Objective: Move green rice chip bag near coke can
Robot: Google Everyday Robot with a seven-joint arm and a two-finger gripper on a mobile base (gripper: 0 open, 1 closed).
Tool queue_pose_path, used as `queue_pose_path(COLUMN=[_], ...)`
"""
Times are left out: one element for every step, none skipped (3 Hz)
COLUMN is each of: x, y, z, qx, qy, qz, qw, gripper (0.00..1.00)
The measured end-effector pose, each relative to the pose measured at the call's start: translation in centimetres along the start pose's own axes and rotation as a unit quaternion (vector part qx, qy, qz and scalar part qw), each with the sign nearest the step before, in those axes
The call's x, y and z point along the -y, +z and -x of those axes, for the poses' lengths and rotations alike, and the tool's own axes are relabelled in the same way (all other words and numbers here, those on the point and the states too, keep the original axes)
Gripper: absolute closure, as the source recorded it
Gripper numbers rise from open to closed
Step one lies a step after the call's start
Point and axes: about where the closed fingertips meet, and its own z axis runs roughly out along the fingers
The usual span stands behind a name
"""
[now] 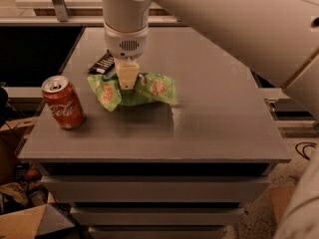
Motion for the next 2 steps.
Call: queue_pose_path(x=[0.19, 0.32], y=[0.5, 0.84], z=[-0.1, -0.22], qx=[-0.002, -0.004], qy=[0.003, 0.003], qz=[0.004, 0.009], qw=[1.0, 0.9999], gripper=[0.13, 0.0])
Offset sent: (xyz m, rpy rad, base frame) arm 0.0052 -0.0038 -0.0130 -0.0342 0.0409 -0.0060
